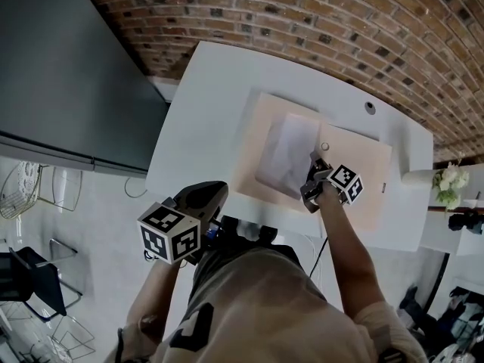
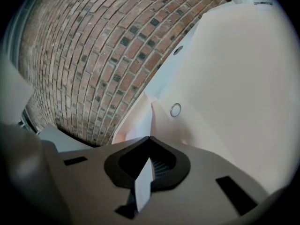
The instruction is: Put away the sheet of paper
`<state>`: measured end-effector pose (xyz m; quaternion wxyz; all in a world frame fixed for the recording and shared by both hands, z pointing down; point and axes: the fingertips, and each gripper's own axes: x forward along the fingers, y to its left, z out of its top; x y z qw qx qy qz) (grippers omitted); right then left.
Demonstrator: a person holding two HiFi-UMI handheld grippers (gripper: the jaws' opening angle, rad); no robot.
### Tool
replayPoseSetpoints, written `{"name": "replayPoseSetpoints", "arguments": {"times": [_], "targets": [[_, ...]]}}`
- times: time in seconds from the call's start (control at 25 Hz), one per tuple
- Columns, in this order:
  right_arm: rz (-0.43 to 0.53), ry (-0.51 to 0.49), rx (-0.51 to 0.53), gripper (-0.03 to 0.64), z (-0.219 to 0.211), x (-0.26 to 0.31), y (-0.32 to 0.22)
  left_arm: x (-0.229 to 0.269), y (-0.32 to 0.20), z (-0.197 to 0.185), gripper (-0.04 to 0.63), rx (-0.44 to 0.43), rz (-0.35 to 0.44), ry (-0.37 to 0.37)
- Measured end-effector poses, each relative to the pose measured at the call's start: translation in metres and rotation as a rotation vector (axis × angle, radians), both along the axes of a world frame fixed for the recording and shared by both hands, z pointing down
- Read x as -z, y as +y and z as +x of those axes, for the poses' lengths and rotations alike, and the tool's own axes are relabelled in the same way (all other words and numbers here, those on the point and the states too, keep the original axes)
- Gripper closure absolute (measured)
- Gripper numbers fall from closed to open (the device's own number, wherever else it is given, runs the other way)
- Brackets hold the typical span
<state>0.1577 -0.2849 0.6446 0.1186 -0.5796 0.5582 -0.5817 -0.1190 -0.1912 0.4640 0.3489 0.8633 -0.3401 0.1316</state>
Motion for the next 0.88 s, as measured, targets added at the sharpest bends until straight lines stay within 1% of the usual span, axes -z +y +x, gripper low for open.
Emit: {"name": "replayPoseSetpoints", "arguments": {"times": [0.56, 0.88], "targets": [[-0.004, -0.007, 0.011, 0.594, -0.012, -0.003, -0.003, -0.002, -0.001, -0.010, 0.581, 0.010, -0.006, -0.008], [0.003, 0.007, 0.010, 0.594, -0.011, -0.001, -0.004, -0.002, -0.001, -0.015, 0.581, 0.010, -0.009, -0.008]]}}
